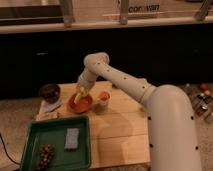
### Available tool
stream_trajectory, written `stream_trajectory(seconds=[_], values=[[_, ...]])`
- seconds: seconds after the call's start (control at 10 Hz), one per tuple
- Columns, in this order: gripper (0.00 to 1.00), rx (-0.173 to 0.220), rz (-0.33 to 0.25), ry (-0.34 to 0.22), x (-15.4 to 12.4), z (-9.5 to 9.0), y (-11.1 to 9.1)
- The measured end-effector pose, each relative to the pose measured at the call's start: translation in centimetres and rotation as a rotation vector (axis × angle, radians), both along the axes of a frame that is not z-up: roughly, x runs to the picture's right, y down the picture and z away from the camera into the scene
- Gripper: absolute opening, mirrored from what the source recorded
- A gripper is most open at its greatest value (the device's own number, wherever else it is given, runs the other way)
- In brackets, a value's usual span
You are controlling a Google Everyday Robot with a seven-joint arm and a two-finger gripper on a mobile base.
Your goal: Place banana in red bowl
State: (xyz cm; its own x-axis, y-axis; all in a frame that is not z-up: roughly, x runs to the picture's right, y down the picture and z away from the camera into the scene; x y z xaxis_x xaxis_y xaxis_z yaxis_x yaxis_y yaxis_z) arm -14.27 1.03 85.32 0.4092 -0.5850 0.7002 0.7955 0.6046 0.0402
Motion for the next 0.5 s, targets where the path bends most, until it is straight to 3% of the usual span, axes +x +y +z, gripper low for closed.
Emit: stream_trajectory(seconds=[0.5], values=[[0.8, 0.027, 0.016, 0.02, 1.2, 1.7, -0.1]])
